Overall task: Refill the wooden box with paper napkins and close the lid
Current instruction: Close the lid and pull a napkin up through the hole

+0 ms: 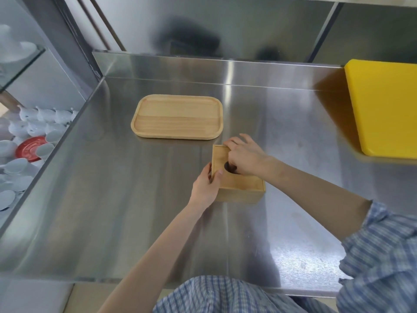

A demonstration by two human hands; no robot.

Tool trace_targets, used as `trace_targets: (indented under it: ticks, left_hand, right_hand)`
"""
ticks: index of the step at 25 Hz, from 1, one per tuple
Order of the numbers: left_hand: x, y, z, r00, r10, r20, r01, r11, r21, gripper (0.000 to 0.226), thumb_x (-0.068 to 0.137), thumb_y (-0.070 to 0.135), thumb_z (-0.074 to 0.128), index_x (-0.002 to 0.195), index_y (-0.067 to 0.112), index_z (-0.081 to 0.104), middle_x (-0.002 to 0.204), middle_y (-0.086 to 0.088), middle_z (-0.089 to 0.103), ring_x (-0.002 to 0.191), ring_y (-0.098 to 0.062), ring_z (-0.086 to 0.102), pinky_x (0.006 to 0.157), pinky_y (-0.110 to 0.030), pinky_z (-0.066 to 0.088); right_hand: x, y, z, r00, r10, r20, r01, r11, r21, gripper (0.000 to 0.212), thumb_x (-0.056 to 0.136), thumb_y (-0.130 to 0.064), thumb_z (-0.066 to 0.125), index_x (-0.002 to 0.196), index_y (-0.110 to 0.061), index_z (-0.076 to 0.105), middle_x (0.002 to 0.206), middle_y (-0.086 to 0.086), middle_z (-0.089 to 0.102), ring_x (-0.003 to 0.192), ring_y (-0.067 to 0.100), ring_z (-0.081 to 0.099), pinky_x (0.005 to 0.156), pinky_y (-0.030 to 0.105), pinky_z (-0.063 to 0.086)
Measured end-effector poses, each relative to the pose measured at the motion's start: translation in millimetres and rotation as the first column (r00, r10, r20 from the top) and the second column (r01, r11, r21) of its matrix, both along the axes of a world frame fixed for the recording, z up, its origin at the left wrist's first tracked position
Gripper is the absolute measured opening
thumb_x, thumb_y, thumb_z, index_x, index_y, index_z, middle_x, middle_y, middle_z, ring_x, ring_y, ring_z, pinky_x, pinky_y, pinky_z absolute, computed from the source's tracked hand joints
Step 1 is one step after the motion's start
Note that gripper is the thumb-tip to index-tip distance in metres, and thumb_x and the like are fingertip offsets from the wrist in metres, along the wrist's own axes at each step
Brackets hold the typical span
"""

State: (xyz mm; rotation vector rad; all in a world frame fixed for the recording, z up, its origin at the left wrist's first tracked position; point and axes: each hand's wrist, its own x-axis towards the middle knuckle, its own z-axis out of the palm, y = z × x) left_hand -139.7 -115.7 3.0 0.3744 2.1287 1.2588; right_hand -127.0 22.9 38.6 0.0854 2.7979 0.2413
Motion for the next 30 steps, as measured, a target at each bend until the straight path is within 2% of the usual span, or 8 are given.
trace_targets:
  ticks: [7,13,16,18,21,23,26,30]
  left_hand:
    - [3.6,-0.1,2.1,0.999,0.009,-0.034,-0.009,1.0,0.013,0.044,0.098,0.032,0.037,0.139,0.015,0.038,0.132,-0.004,0.055,0.123,-0.025,0.049,0.087,-0.024,0.034]
    - [7.9,-1.4,7.5,0.999,-0.001,-0.048,0.002,1.0,0.01,0.04,0.099,0.029,0.035,0.135,0.013,0.042,0.126,-0.007,0.058,0.117,-0.025,0.051,0.082,-0.022,0.031]
    - [9.4,-1.5,9.3,0.999,-0.008,-0.054,0.009,1.0,0.007,0.04,0.1,0.029,0.034,0.136,0.013,0.041,0.121,-0.006,0.058,0.105,-0.02,0.05,0.08,-0.021,0.03]
    - [10.0,-1.8,9.5,0.999,-0.008,-0.048,0.008,1.0,0.012,0.04,0.1,0.029,0.033,0.136,0.013,0.041,0.111,-0.001,0.056,0.095,-0.014,0.045,0.079,-0.021,0.03]
    - [10.4,-2.4,7.6,0.999,-0.01,-0.047,0.01,1.0,0.005,0.042,0.099,0.031,0.033,0.138,0.015,0.039,0.12,-0.003,0.058,0.098,-0.014,0.046,0.081,-0.022,0.03]
    - [10.0,-2.6,4.9,0.999,-0.014,-0.052,0.014,1.0,-0.001,0.044,0.099,0.033,0.033,0.139,0.016,0.039,0.126,-0.004,0.058,0.107,-0.02,0.051,0.083,-0.022,0.031]
    - [10.5,-1.6,3.7,0.998,-0.013,-0.055,0.013,1.0,-0.005,0.046,0.099,0.035,0.032,0.14,0.017,0.037,0.128,-0.004,0.058,0.112,-0.021,0.051,0.084,-0.022,0.032]
    - [14.0,-2.9,2.3,0.998,0.003,-0.068,-0.002,1.0,0.017,0.045,0.099,0.035,0.032,0.14,0.017,0.036,0.125,-0.002,0.058,0.103,-0.017,0.049,0.083,-0.022,0.032]
  right_hand:
    - [2.8,0.1,-5.3,0.999,-0.01,-0.05,0.009,1.0,-0.001,0.021,0.087,-0.02,0.055,0.078,-0.015,0.074,0.143,0.012,0.041,0.135,0.027,0.03,0.118,0.051,0.004]
    - [11.6,2.2,2.0,0.999,0.031,-0.034,-0.032,0.999,-0.036,0.028,0.091,-0.03,0.05,0.089,-0.022,0.076,0.149,0.008,0.033,0.14,0.024,0.019,0.117,0.053,-0.003]
    - [21.6,3.1,8.9,0.997,0.001,-0.071,-0.01,0.992,-0.126,0.03,0.092,-0.034,0.047,0.091,-0.021,0.075,0.149,0.005,0.033,0.14,0.022,0.02,0.119,0.047,0.001]
    - [27.7,4.8,16.3,0.995,-0.041,-0.094,0.023,0.983,-0.18,0.028,0.092,-0.031,0.046,0.097,-0.019,0.071,0.146,0.003,0.038,0.135,0.021,0.031,0.118,0.041,0.011]
    - [34.8,8.3,27.1,0.988,-0.114,-0.103,0.087,0.968,-0.237,0.024,0.095,-0.023,0.042,0.107,-0.013,0.06,0.127,0.004,0.055,0.111,0.024,0.054,0.097,0.033,0.037]
    - [38.7,9.1,30.1,0.976,-0.2,-0.085,0.163,0.933,-0.321,0.022,0.096,-0.02,0.038,0.107,-0.009,0.054,0.114,0.009,0.061,0.099,0.028,0.058,0.081,0.035,0.044]
    - [41.6,10.2,29.8,0.955,-0.288,-0.07,0.233,0.875,-0.425,0.021,0.098,-0.018,0.034,0.108,-0.006,0.047,0.104,0.013,0.061,0.089,0.031,0.056,0.074,0.04,0.046]
    - [43.1,10.2,30.6,0.94,-0.333,-0.078,0.254,0.833,-0.492,0.022,0.099,-0.017,0.031,0.111,-0.005,0.044,0.092,0.007,0.051,0.08,0.025,0.048,0.065,0.032,0.036]
